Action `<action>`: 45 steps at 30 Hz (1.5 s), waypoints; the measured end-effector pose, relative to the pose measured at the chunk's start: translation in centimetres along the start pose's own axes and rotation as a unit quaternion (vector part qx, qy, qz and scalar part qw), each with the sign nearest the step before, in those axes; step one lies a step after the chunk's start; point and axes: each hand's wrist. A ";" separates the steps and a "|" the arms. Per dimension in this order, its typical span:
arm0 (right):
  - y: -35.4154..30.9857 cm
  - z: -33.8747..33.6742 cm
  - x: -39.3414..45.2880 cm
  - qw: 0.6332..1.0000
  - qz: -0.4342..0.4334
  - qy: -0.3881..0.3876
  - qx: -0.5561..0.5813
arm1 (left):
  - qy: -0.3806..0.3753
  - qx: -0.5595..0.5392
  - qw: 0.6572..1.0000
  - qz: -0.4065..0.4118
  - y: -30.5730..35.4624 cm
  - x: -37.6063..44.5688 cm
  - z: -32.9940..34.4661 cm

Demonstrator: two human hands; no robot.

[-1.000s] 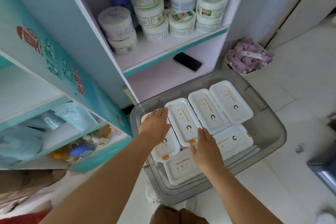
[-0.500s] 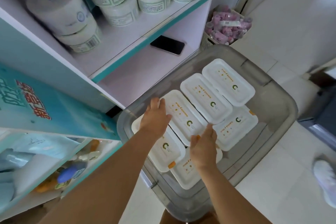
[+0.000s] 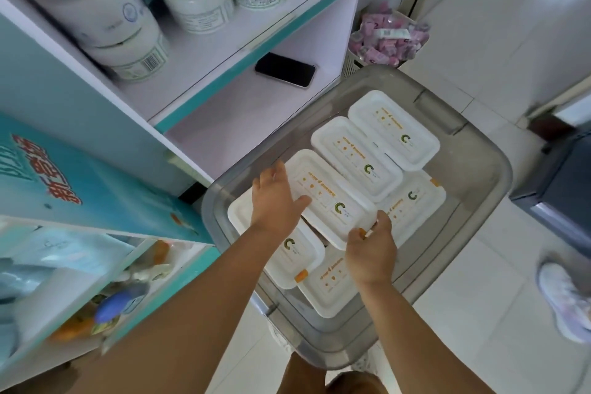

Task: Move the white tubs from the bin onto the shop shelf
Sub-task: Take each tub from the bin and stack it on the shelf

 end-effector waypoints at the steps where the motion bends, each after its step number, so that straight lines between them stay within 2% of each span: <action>1: 0.0 -0.7 -0.1 1.000 -0.009 0.001 -0.004 | 0.006 -0.010 1.000 0.000 0.1 -0.5 -0.3; 10: -1.1 -9.0 -1.1 0.990 -0.140 -0.027 -0.014 | 0.067 -0.136 0.988 -0.012 4.1 -7.3 -3.7; 19: -6.8 -15.2 -4.5 0.953 -0.293 -0.073 -0.010 | 0.228 -0.196 0.953 -0.043 8.2 -16.2 -10.6; 24: -11.1 -17.1 -8.2 0.918 -0.383 -0.102 -0.006 | 0.316 -0.201 0.925 -0.061 8.6 -21.3 -15.2; 34: -20.9 -17.3 -18.5 0.819 -0.552 -0.155 0.023 | 0.459 -0.209 0.858 -0.098 5.0 -30.2 -25.5; 38: -24.7 -16.0 -23.2 0.780 -0.605 -0.155 0.044 | 0.494 -0.218 0.836 -0.096 2.3 -33.2 -29.6; 45: -30.1 -13.2 -31.3 0.741 -0.650 -0.156 0.072 | 0.536 -0.210 0.813 -0.088 -2.9 -36.9 -36.4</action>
Point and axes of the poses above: each hand's wrist, its own x-axis towards the middle knuckle, its own z-axis out of the palm, y = z × x, and after that the axes turned 2 degrees about -x, right-handed
